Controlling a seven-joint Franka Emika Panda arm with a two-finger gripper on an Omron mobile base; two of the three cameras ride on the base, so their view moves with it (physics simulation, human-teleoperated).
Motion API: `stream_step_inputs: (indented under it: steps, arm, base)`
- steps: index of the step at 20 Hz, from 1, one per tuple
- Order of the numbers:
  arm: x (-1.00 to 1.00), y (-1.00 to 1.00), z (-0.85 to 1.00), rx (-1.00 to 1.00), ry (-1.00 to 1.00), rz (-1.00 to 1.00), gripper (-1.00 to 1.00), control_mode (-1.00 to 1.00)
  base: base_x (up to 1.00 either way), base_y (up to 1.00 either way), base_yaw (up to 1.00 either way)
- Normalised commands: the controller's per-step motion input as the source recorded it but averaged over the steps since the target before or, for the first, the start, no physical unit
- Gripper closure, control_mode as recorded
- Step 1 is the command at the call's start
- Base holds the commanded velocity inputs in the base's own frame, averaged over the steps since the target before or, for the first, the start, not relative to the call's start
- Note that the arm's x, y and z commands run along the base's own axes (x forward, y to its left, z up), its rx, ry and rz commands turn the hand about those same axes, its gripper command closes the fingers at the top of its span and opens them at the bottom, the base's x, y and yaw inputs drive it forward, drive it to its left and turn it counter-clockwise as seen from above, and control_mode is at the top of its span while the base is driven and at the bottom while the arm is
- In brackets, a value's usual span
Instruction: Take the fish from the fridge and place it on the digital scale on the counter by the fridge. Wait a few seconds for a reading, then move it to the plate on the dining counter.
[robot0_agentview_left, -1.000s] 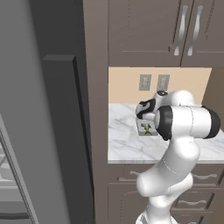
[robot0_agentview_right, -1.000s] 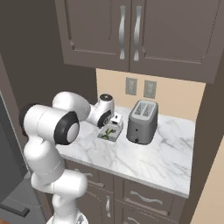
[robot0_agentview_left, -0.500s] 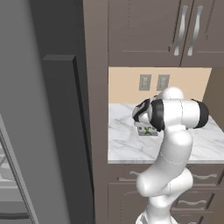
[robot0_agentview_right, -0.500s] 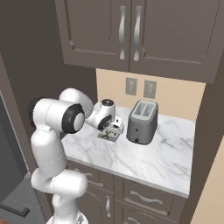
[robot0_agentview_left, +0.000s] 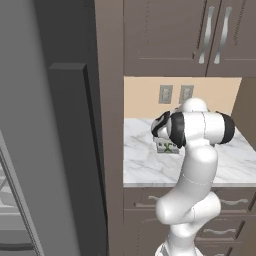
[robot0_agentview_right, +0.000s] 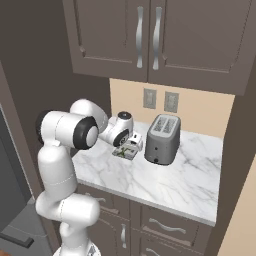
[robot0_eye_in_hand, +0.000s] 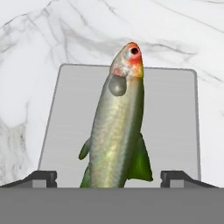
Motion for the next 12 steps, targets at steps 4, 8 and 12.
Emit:
stream_step_inputs:
  steps: [4, 8, 12]
  arm:
    - [0.00, 0.00, -0.18, 0.00, 0.00, 0.00, 1.00, -1.00]
    - [0.00, 0.00, -0.16, 0.00, 0.00, 0.00, 1.00, -1.00]
    - [0.00, 0.00, -0.01, 0.00, 0.00, 0.00, 1.00, -1.00]
  base:
    - [0.00, 0.00, 0.00]
    - [0.00, 0.00, 0.00]
    - [0.00, 0.00, 0.00]
